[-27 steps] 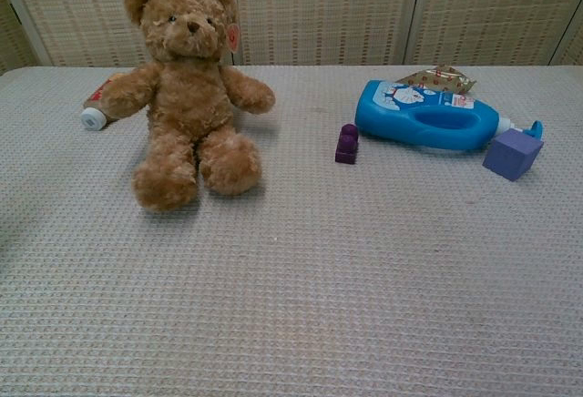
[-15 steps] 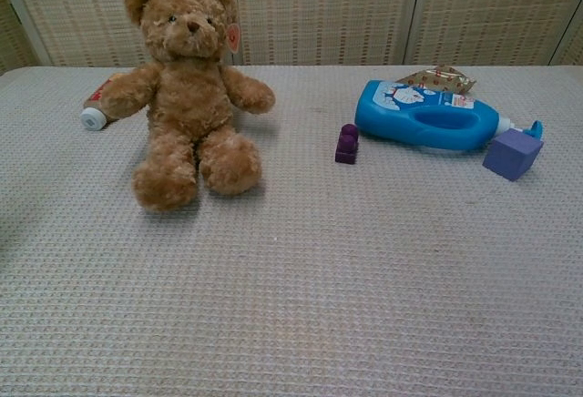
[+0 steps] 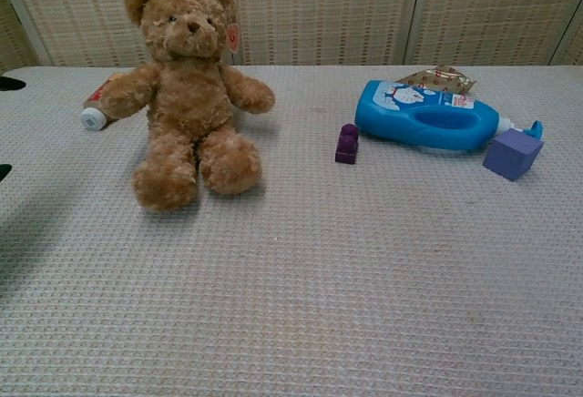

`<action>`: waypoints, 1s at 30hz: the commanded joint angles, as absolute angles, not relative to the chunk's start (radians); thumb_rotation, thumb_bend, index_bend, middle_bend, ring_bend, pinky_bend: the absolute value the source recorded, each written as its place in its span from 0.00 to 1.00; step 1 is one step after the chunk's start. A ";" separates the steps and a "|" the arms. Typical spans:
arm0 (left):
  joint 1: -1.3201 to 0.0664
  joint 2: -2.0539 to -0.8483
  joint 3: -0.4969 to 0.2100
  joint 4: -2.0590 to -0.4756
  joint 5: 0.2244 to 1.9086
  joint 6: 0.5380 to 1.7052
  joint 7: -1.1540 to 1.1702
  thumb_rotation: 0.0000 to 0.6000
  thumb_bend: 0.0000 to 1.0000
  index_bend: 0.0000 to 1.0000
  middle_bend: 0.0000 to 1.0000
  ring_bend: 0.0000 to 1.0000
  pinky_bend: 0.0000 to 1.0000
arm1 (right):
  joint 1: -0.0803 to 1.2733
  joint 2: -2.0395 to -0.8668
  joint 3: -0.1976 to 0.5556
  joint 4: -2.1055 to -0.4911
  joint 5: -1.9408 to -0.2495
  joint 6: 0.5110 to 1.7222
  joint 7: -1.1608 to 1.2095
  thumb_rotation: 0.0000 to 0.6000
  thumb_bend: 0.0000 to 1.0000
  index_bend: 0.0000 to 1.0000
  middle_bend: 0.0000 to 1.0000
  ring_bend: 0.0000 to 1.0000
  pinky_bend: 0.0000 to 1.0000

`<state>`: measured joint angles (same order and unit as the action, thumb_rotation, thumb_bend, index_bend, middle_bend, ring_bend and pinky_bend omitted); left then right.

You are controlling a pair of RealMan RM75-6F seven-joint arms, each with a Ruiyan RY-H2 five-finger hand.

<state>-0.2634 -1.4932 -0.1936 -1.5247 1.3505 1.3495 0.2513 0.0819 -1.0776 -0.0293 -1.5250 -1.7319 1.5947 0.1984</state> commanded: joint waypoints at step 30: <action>-0.574 -1.938 -0.516 -1.150 0.955 1.299 0.198 1.00 0.40 0.00 0.07 0.11 0.22 | 0.090 -1.050 -0.034 -1.540 -1.727 1.571 0.223 1.00 0.15 0.00 0.04 0.00 0.04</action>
<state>-0.5671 -1.9309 -0.5110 -1.1575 0.9600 1.2958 0.1954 0.0904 -1.0496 -0.0338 -1.5405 -1.7268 1.5715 0.2233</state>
